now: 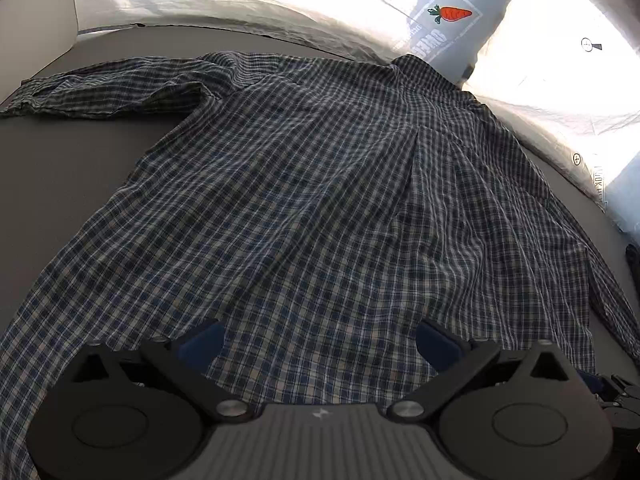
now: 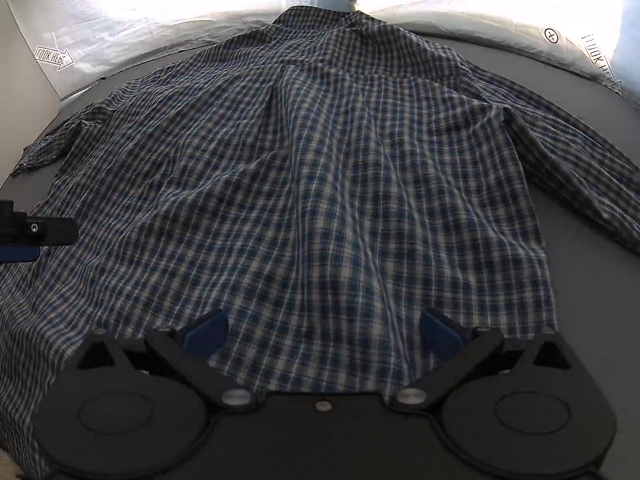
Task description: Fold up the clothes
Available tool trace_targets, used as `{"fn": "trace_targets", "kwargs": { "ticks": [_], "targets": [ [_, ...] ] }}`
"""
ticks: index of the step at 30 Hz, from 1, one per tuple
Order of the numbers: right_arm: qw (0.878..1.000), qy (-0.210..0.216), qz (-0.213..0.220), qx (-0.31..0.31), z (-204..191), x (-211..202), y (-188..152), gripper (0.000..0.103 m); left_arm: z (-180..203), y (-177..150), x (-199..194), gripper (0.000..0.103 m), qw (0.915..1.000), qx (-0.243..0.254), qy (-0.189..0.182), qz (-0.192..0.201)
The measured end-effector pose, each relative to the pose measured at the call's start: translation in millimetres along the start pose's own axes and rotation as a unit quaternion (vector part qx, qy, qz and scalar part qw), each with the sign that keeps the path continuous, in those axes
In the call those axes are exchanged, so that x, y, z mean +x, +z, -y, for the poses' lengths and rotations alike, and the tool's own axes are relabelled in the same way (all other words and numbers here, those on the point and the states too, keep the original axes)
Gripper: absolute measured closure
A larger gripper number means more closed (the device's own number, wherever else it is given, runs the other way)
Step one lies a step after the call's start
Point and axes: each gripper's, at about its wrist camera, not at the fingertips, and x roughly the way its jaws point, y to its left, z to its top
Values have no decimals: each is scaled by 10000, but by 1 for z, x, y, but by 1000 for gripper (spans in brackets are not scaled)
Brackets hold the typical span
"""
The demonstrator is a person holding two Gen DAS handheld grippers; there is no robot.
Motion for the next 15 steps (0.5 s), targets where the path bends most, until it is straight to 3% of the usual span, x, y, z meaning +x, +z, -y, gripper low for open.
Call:
{"fn": "trace_targets", "kwargs": {
  "ticks": [6,9,15],
  "targets": [
    [9984,-382,373,-198,-15,-1,-18,0,-45,-16,-42,1,9980,-508,228,314],
    [9963,-524,675,35,-18,-5,-30,0,-75,-18,-58,1,9960,-707,384,388],
    [9888,-795,1245,199,-25,-4,-46,0,-141,7,-73,0,9912,-1029,686,469]
  ]
}}
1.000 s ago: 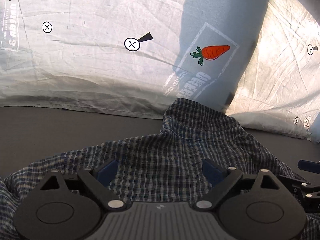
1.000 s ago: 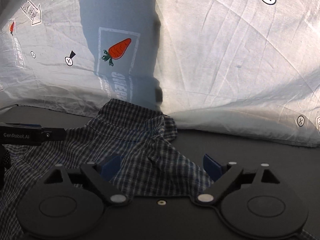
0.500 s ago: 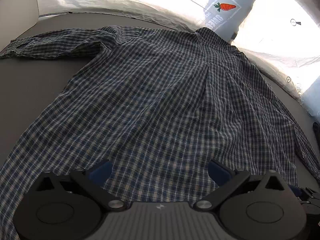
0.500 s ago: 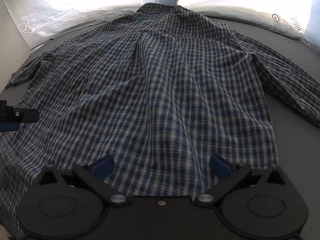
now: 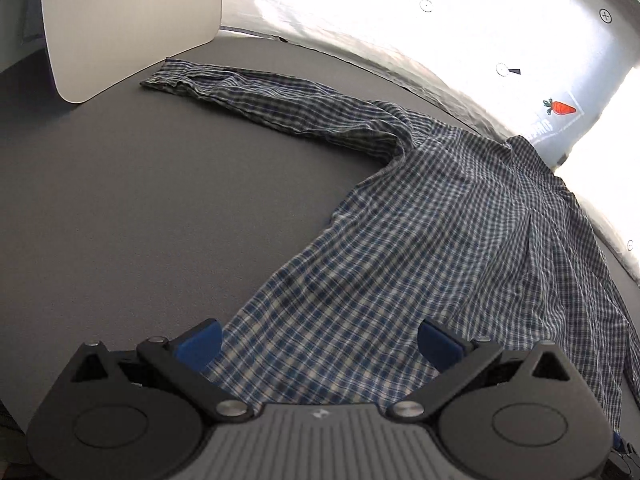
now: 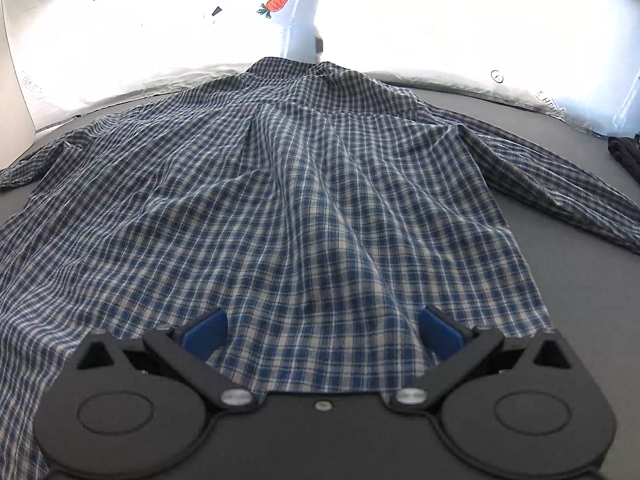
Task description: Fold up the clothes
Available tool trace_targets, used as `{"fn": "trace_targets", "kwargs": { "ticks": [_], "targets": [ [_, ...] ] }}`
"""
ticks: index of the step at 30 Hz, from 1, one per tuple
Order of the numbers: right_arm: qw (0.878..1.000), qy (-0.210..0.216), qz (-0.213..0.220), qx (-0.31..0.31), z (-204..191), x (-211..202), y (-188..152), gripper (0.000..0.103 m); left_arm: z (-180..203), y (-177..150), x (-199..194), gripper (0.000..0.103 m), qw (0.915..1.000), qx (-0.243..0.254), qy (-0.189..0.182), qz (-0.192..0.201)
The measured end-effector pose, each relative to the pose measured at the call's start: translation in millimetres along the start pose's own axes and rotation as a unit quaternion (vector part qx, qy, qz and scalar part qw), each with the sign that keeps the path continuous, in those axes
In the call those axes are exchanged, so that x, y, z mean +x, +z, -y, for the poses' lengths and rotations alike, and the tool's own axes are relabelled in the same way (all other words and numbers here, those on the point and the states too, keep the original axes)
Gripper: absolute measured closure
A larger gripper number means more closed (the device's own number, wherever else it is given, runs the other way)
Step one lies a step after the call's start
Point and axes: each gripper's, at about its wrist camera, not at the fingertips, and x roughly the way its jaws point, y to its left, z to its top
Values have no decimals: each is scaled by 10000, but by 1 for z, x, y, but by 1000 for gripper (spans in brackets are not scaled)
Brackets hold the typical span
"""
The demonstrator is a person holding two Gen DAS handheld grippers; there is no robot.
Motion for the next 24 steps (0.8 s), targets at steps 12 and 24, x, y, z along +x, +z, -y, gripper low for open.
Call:
{"fn": "trace_targets", "kwargs": {
  "ticks": [12,24],
  "targets": [
    [9990,-254,323,180,-6,0,-7,0,-98,110,58,0,9945,-489,831,412],
    [9964,-605,337,483,-14,5,-3,0,-155,233,153,0,9848,-676,1417,739]
  ]
}}
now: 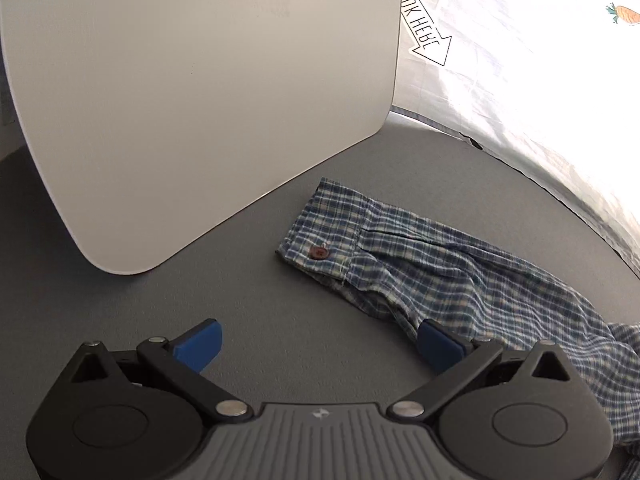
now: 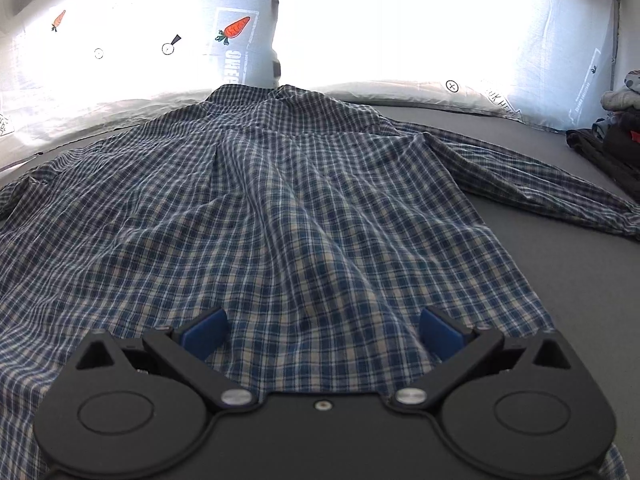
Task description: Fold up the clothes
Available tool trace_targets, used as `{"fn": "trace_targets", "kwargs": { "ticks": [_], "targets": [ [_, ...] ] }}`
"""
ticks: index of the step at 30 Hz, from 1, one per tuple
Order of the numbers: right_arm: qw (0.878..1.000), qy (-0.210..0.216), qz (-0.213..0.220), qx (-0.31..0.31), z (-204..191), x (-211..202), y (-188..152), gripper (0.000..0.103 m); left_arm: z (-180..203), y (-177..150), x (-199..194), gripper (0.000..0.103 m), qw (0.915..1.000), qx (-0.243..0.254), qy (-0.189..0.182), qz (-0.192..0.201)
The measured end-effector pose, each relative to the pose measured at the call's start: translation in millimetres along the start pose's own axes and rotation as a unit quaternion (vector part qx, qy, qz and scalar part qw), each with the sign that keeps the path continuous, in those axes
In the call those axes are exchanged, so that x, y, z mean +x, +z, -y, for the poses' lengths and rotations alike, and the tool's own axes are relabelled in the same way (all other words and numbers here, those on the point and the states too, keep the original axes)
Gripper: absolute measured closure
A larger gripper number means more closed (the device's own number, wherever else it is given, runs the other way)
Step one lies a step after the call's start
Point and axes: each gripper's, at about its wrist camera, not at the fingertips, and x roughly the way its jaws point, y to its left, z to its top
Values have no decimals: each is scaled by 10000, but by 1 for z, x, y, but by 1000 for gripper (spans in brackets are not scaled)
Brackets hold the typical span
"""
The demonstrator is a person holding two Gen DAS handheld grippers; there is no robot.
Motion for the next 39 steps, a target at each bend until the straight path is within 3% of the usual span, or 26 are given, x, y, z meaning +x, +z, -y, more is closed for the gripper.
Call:
{"fn": "trace_targets", "kwargs": {
  "ticks": [5,8,10,11,13,16,24,27,29,32,35,39],
  "targets": [
    [9998,-148,15,124,-1,4,3,0,0,24,35,0,9994,-335,104,12],
    [9997,-170,16,153,0,5,4,0,2,25,43,9,9974,-665,284,-11],
    [9997,-177,16,164,0,6,5,0,6,23,41,35,9969,-671,386,142],
    [9997,-180,16,168,0,6,5,0,8,23,41,42,9967,-656,437,173],
    [9997,-182,19,175,0,7,6,0,9,21,39,73,9965,-680,427,232],
    [9997,-174,24,184,1,6,6,0,8,21,30,94,9957,-788,372,302],
    [9997,-160,40,189,-1,5,5,0,-5,21,-49,97,9926,-727,477,844],
    [9997,-158,42,190,-2,5,5,0,-17,8,-79,97,9912,-854,492,880],
    [9997,-159,42,191,-3,5,5,0,-20,-7,-86,102,9902,-629,850,911],
    [9997,-161,41,185,-3,5,4,0,-31,-29,-69,101,9930,-527,992,357],
    [9997,-168,38,178,-3,5,5,0,-44,-47,-57,101,9924,-828,898,-135],
    [9996,-225,25,179,-5,6,5,0,-36,-56,-63,98,9965,-559,542,-298]
  ]
}}
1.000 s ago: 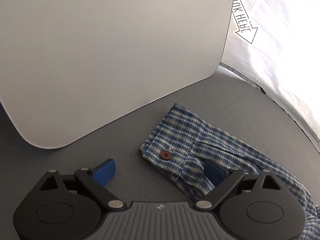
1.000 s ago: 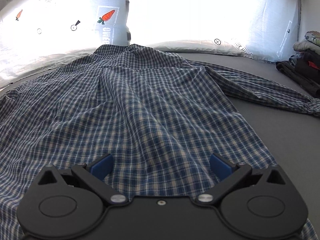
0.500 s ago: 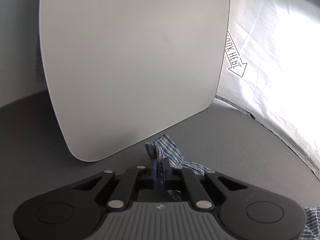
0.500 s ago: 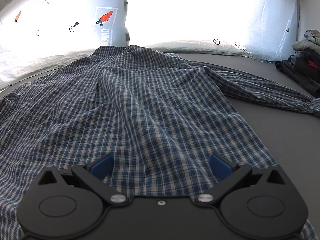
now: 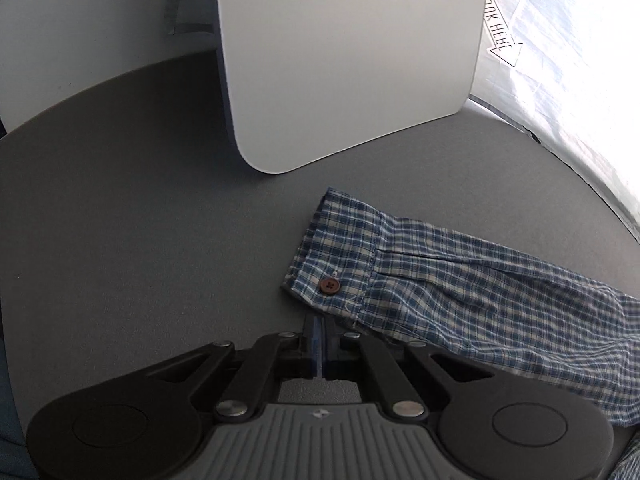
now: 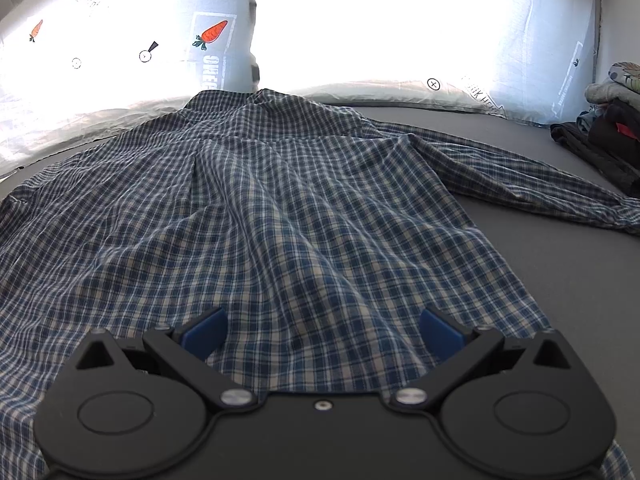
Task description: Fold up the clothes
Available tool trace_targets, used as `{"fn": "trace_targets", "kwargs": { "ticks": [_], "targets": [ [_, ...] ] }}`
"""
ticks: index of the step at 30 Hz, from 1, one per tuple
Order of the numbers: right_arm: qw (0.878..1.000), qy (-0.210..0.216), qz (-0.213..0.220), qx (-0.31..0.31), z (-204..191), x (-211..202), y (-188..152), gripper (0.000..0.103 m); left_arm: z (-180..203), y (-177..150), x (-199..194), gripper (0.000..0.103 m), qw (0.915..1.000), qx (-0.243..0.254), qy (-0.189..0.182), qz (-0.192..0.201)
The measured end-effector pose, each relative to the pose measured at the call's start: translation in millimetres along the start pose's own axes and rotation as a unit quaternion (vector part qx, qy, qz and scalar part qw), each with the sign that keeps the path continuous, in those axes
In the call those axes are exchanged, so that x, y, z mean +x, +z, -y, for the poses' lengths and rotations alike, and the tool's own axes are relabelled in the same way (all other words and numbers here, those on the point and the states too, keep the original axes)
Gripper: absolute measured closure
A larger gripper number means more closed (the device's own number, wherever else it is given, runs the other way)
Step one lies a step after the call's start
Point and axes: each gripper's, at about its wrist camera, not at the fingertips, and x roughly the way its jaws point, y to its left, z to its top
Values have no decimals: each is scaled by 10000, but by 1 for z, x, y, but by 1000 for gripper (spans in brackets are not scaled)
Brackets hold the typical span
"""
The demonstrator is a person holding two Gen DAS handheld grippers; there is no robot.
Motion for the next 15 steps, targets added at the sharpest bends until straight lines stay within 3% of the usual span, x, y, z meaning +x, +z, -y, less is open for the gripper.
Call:
{"fn": "trace_targets", "kwargs": {
  "ticks": [2,4,6,8,10,14,15],
  "targets": [
    [10000,-55,-15,31,-2,1,1,0,14,-7,-9,88,9984,380,-414,-58],
    [9999,-117,-28,68,-5,3,3,0,32,-17,-20,68,9935,785,-821,-112],
    [9998,-163,-7,134,-7,6,4,0,50,-30,-30,56,9861,1135,-1194,-229],
    [9995,-227,-42,236,-8,7,6,0,65,-47,-43,54,9764,1385,-1616,-374],
    [9990,-263,-256,243,-10,8,11,0,80,-69,-56,41,9660,1620,-1928,-590],
    [9960,-25,-893,4,-6,8,25,0,100,-125,-83,38,9389,2534,-2164,-867],
    [9949,19,-1007,-65,-3,5,27,8,102,-138,-89,38,9346,2767,-2067,-849]
  ]
}}
